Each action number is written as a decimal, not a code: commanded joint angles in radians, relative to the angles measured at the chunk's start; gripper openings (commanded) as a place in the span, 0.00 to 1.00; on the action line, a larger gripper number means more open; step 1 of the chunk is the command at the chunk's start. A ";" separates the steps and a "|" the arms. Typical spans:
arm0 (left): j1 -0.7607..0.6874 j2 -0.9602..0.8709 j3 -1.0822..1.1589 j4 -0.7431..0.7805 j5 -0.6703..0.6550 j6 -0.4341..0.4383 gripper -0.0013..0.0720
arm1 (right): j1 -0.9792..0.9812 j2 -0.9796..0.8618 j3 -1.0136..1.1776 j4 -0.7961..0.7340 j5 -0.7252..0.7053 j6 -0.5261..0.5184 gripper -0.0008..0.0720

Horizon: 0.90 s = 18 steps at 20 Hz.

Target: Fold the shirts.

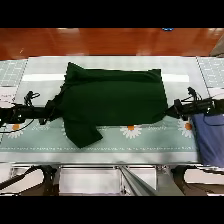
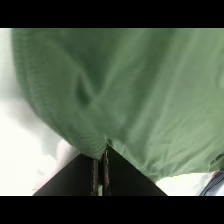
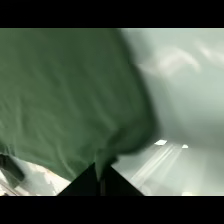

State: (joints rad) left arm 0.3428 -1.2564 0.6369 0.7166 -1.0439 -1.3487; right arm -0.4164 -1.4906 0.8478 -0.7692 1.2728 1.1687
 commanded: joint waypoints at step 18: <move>0.102 0.432 1.217 -0.080 -0.087 0.050 0.06 | 0.037 0.578 1.185 -0.331 0.069 0.229 0.04</move>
State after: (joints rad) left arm 0.3950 -0.9459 1.7794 0.5179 -1.1240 -1.2816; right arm -0.3798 -1.0283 1.9938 -0.9680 1.3132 1.3647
